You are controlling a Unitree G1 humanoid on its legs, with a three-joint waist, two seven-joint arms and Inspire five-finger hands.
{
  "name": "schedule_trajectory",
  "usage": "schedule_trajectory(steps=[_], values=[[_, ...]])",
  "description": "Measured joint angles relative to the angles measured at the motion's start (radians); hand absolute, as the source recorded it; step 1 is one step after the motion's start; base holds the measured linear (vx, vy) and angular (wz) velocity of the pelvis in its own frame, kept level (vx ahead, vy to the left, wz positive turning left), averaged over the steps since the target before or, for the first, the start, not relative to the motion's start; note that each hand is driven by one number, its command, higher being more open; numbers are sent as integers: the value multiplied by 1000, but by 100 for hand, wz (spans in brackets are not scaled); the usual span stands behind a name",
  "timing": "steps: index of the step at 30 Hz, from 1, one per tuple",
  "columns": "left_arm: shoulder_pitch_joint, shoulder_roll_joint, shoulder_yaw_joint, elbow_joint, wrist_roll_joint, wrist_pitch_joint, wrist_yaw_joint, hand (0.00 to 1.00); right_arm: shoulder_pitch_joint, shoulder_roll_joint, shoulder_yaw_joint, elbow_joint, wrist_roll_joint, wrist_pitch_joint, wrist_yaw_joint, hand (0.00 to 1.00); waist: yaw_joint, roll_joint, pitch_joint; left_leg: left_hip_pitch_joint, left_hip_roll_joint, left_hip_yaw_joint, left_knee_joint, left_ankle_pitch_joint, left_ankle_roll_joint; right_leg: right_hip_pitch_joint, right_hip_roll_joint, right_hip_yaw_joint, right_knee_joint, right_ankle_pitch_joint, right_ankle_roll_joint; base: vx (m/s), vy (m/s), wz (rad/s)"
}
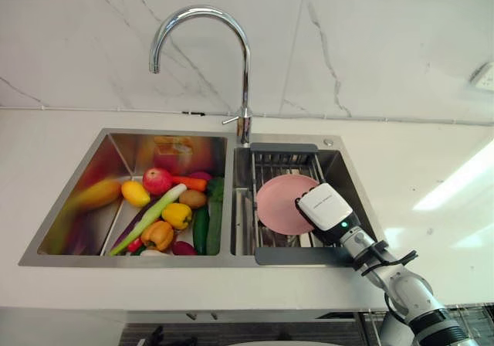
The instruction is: Walk over to the sink, pick up the cup, carry it to the dishwasher, place the cup inside the dishwasher, then close the dishwasher door
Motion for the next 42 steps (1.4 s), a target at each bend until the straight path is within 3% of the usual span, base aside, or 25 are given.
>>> schedule_trajectory(steps=[6,9,13,19,20,28,35,41,42], values=[[7,-22,10,3,0,-35,21,100,-1,-10,-1,-1,166,19,-19,0,-2,19,12,-2,8,2,2,2,-6,-2,8,1,0,-4,1,0,0,0],[6,-32,10,3,0,-47,22,100,-49,12,-43,-17,287,81,-97,0,0,37,20,-3,8,2,2,2,-7,-3,8,1,0,-4,0,0,0,0],[12,-34,15,3,0,-56,30,100,-163,38,-221,-87,489,156,-177,0,12,46,22,-3,9,-1,2,3,-4,-3,8,-2,4,2,-8,30,11,3],[12,-37,17,-2,-1,-62,40,100,-221,50,-388,-120,731,213,-286,0,21,43,21,2,4,-1,-1,-1,-3,-1,3,-6,5,2,-8,13,6,0],[12,-38,18,-2,-1,-64,41,100,-221,62,-412,-121,770,221,-299,100,21,42,21,3,5,-1,-2,-1,-3,0,3,-6,5,2,-8,0,0,0],[31,-63,45,-6,-1,-74,63,100,-222,119,-587,-122,919,295,-407,100,20,38,21,5,5,1,-2,0,-2,2,3,-5,5,1,-8,0,0,0],[32,-64,48,-1,0,-74,70,100,-221,149,-766,-240,956,279,-460,100,16,29,15,14,5,12,-14,1,-1,0,5,6,5,1,-8,0,0,-4],[33,-66,61,8,1,-79,83,100,-207,156,-830,-279,1035,245,-458,100,9,14,-2,17,4,19,-19,1,0,-2,5,12,5,1,-8,0,0,-1],[35,-70,79,13,20,-77,83,100,-122,217,-877,-344,1181,190,-319,100,-5,12,-27,22,3,29,-20,-2,2,-3,6,24,5,1,-9,0,0,0]])
